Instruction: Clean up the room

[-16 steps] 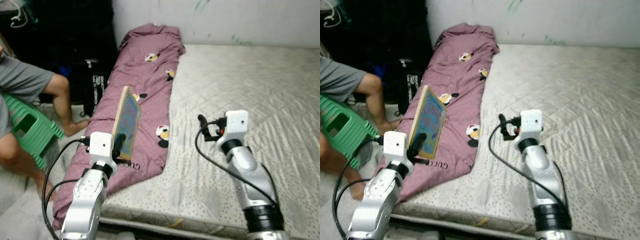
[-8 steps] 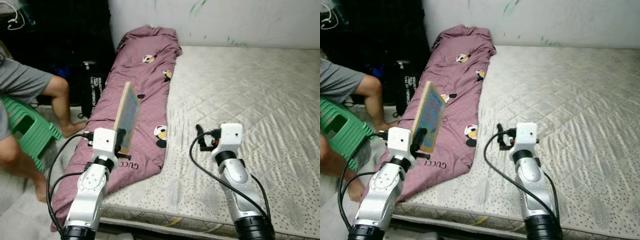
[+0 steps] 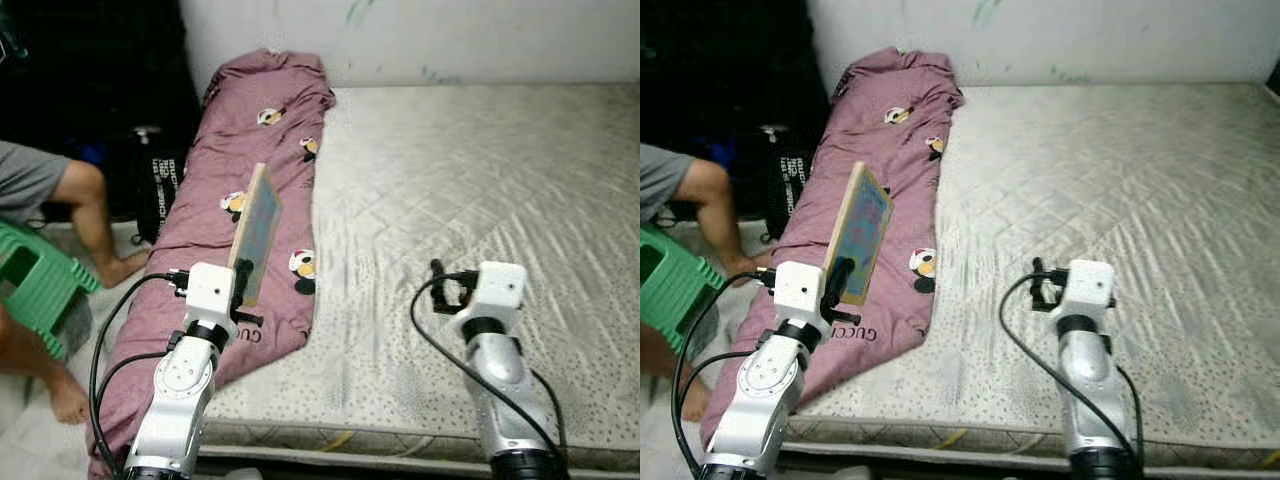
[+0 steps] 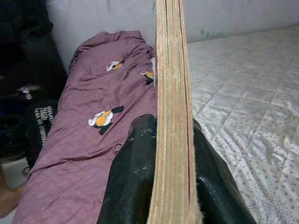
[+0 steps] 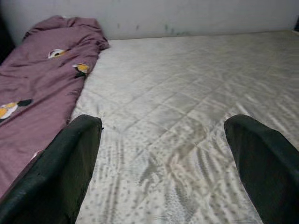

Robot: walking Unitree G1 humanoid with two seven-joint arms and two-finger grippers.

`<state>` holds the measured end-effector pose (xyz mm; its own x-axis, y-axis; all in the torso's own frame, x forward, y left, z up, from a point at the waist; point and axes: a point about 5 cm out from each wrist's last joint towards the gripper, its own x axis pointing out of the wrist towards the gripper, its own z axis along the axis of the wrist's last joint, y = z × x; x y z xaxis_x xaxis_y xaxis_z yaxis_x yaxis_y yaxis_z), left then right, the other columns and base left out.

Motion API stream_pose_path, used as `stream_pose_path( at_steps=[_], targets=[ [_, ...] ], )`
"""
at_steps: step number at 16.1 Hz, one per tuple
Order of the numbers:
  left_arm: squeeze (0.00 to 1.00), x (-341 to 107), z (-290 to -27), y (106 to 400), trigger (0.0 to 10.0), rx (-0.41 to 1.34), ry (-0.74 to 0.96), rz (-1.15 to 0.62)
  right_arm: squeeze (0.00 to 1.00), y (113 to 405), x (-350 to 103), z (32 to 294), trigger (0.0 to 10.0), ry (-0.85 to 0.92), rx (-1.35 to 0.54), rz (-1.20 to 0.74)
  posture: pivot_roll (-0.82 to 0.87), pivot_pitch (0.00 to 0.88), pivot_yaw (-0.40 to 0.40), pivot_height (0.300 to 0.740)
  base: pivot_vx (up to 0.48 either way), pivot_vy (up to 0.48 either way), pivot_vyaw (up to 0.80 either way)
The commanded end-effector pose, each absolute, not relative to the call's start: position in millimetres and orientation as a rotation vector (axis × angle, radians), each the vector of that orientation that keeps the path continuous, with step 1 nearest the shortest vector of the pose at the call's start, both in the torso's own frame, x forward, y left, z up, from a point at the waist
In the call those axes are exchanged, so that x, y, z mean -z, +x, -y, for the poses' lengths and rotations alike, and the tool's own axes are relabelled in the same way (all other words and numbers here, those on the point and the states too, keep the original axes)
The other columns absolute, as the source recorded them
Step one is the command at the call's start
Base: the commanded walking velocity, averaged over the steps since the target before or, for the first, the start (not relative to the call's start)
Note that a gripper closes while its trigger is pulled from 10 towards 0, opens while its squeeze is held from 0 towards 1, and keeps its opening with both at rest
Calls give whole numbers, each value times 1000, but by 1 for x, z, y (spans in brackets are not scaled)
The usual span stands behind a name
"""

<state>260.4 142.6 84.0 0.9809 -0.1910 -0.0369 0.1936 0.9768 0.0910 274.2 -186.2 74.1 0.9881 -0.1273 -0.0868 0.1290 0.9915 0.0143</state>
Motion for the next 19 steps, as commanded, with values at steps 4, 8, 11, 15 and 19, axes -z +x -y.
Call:
stream_pose_path(
  at_steps=[4, 8, 11, 15, 19],
  targets=[
    [0, -99, -151, 262, 10000, 155, 85, 32, 0, 275, -81, 179, 10000, 21, 91, -70, -43, 0, 40, 740, 0, -183, 0],
    [0, -100, -151, 263, 10000, 160, 80, 30, 0, 276, -83, 177, 10000, 20, 78, -71, -49, 0, 43, 740, 0, -245, -694],
    [0, -101, -149, 265, 10000, 167, 78, 31, 0, 278, -84, 176, 10000, 22, 72, -72, -49, 0, 49, 740, 0, -277, 0],
    [0, -102, -149, 264, 10000, 176, 74, 26, 0, 278, -86, 173, 10000, 22, 57, -69, -50, 0, 52, 740, 0, -257, 0],
    [0, -102, -148, 260, 10000, 173, 68, 17, 0, 278, -86, 170, 10000, 25, 39, -77, -43, 0, 45, 740, 0, -267, 0]
  ],
)
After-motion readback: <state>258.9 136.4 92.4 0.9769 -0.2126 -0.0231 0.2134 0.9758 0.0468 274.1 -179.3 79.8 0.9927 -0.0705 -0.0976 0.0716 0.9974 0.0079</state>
